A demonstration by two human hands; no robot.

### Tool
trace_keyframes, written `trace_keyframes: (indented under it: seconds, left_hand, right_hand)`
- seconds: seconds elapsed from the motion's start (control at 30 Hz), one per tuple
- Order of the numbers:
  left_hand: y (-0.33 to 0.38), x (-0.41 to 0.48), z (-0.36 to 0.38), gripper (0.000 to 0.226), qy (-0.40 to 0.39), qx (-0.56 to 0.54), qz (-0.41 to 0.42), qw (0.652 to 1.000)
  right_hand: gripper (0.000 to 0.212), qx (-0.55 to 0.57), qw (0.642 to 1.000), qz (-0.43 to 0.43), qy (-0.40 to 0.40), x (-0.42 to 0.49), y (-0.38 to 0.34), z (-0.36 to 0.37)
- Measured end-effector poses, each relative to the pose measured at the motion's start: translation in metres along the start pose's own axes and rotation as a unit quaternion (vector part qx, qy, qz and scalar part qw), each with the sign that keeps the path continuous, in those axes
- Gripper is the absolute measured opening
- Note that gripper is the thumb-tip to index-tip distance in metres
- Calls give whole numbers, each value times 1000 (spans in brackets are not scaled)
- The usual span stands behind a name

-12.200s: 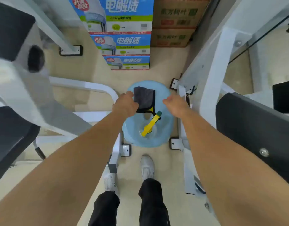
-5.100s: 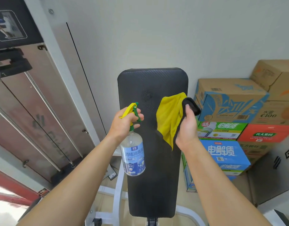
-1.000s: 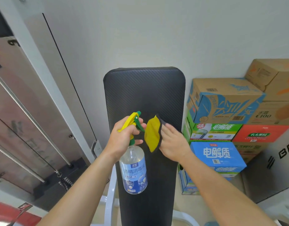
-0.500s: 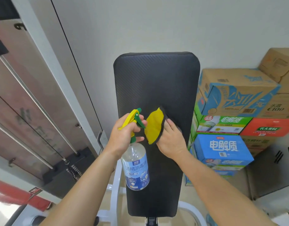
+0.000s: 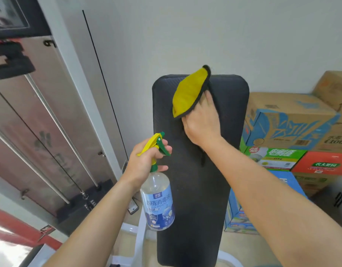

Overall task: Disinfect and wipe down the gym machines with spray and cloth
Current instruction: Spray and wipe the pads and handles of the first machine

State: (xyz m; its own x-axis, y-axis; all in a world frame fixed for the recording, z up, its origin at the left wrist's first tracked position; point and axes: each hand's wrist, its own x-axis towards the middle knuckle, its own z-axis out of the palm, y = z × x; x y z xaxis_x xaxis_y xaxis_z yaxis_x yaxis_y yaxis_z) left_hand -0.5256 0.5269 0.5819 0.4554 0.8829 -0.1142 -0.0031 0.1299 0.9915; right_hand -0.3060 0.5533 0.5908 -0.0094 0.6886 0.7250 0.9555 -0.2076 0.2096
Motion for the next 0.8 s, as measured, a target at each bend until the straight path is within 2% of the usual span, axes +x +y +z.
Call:
trace_keyframes:
  seconds: [0.07, 0.13, 0.2, 0.27, 0.4, 0.53, 0.67, 0.73, 0.8]
  left_hand:
    - [13, 3, -4, 31, 9, -3, 14, 1000]
    - [26, 6, -9, 36, 23, -4, 22, 999]
    - [38, 9, -14, 37, 28, -1, 25, 999]
    - [53, 14, -21, 37, 22, 8, 30, 999]
    - [85, 29, -30, 35, 29, 34, 54, 998]
    - [119, 47, -38, 32, 14, 53, 60, 997]
    - [151, 67, -45, 30, -24, 85, 65, 994]
    - [164, 78, -48, 29, -42, 114, 52, 991]
    - [174, 89, -54, 29, -68, 143, 29, 987]
  right_hand:
    - [45, 16, 993, -115, -11, -27, -28, 15]
    - [46, 31, 977, -208, -29, -53, -46, 28]
    - [49, 41, 964, -259, -33, -64, -45, 35]
    - [54, 22, 963, -269, -24, -53, -32, 31]
    - [50, -2, 985, -172, 15, -4, 3, 5]
    - [40, 26, 999, -10, 29, 44, 25, -17]
    - [24, 52, 981, 179, 50, 71, 36, -32]
    - [26, 41, 971, 234, 28, 77, 39, -34]
    - [27, 35, 967, 253, 17, 80, 39, -33]
